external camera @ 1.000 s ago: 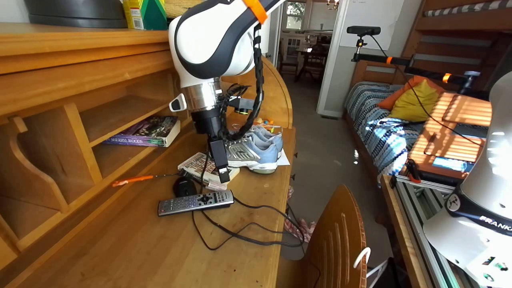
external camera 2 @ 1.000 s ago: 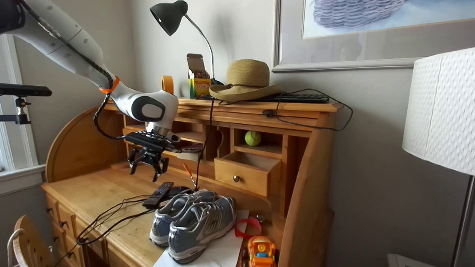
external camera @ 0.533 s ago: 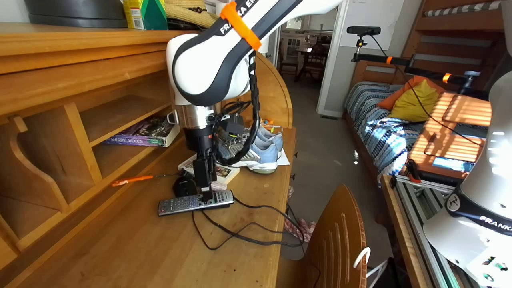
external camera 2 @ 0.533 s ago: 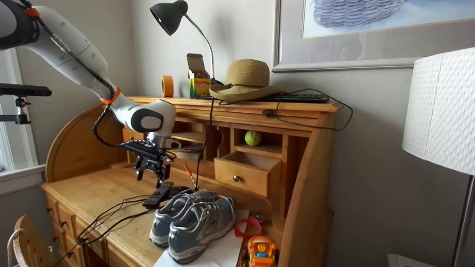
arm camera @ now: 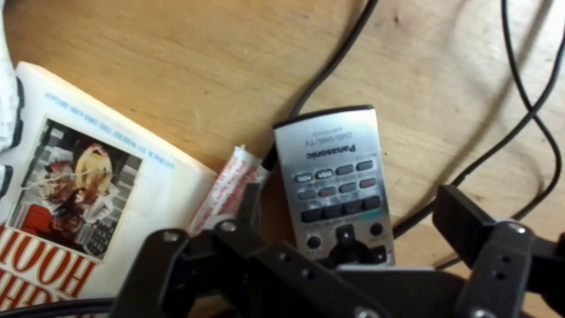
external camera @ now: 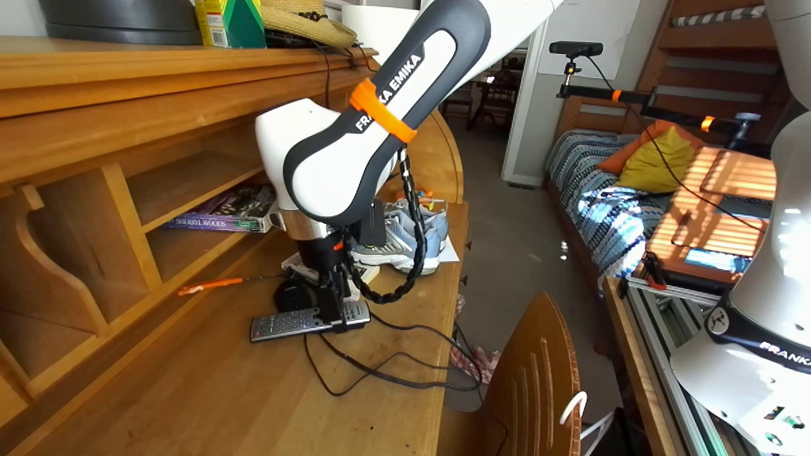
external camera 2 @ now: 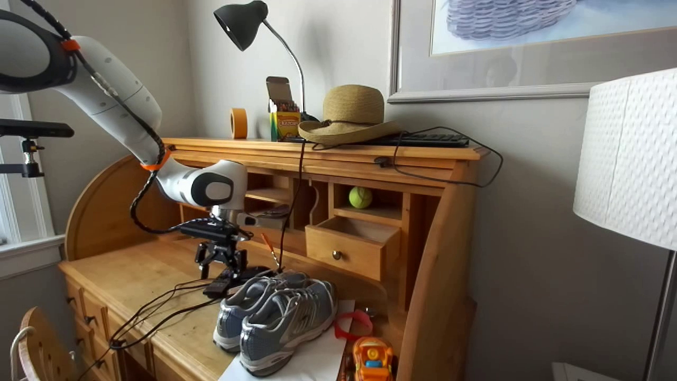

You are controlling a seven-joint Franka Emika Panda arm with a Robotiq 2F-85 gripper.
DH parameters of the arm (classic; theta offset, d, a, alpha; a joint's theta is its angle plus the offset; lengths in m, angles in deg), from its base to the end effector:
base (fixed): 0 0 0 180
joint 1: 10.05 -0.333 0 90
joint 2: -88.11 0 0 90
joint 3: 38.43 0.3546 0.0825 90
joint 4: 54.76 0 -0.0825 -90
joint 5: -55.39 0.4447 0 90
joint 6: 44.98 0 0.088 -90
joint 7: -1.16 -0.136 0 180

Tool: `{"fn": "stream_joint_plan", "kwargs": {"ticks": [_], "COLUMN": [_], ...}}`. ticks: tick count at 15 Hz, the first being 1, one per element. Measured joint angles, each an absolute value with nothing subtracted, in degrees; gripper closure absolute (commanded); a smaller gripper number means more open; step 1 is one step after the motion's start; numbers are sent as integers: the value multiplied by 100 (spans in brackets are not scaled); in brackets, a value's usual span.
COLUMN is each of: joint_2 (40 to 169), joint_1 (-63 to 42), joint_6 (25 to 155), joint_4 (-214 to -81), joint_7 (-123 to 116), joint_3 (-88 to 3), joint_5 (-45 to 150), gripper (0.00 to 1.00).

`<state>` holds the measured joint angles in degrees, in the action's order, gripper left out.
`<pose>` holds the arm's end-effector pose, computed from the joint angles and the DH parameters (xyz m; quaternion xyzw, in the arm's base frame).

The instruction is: Pick up the remote and put it in the drawer on the right

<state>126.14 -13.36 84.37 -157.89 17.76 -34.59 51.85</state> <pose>0.6804 0.0815 0.1166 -0.9699 -0.2213 0.1015 0.0079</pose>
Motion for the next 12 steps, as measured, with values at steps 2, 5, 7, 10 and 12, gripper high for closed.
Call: {"fn": "stream_joint_plan", "kwargs": {"ticks": [2, 5, 7, 10, 12], "joint_2": [12703, 12842, 12914, 12968, 12983], "joint_1": [-1363, -1370, -1370, -1370, -1370], "joint_6": [8299, 8220, 8203, 8176, 8147], "joint_4": [-15713, -15574, -15489, -15388, -15342], "joint_7": [1839, 2116, 2281, 2469, 2550], "joint_3": [-3470, -3469, -3466, -3452, -3444], "joint_5": [4867, 4520, 4408, 4319, 4295], "gripper": [0, 26, 42, 66, 69]}}
